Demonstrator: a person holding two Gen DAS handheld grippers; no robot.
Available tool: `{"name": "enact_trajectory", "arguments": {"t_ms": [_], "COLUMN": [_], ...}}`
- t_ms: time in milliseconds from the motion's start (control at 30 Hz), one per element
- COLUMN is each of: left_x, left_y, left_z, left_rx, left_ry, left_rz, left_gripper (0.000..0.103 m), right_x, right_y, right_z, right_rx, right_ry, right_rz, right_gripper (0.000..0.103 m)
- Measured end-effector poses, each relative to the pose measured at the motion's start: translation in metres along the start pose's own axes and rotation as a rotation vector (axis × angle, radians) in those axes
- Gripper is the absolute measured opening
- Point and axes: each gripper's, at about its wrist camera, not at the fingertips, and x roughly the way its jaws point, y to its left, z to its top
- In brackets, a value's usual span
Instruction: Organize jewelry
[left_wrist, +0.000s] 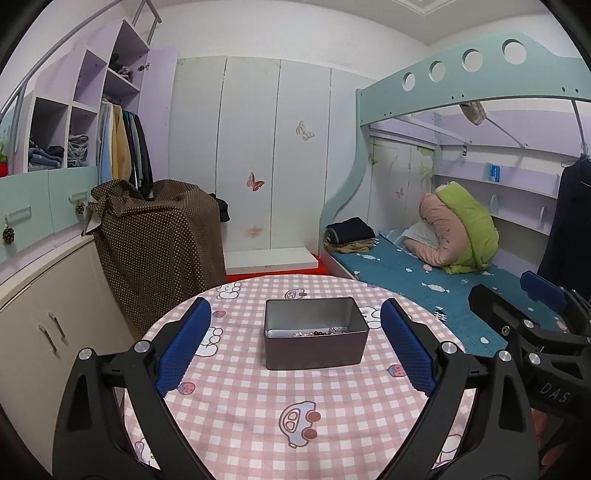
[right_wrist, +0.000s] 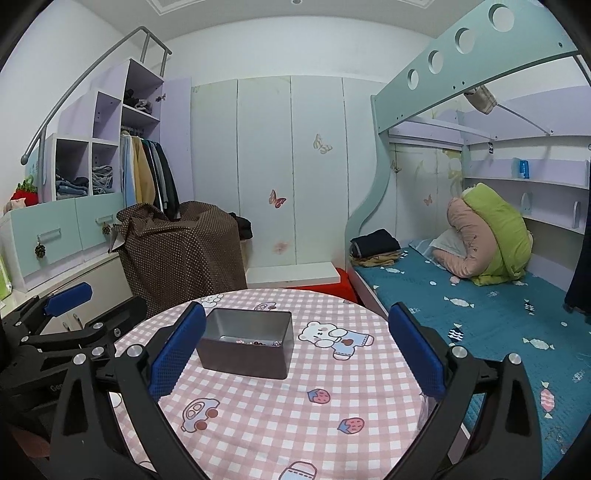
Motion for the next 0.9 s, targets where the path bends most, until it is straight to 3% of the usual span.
{"name": "enact_trajectory", "arguments": {"t_ms": [900], "left_x": [-0.0055], "left_y": [0.0023], "left_z": [-0.0031], "left_rx": [0.009], "left_ry": [0.003], "left_rz": [0.013], "left_gripper": [0.093], "right_x": [0.0013], "right_y": [0.0005], "right_z": [-0.0019], "right_rx": [0.009], "right_ry": [0.009], "right_rz": [-0.002], "right_gripper": [0.095]}}
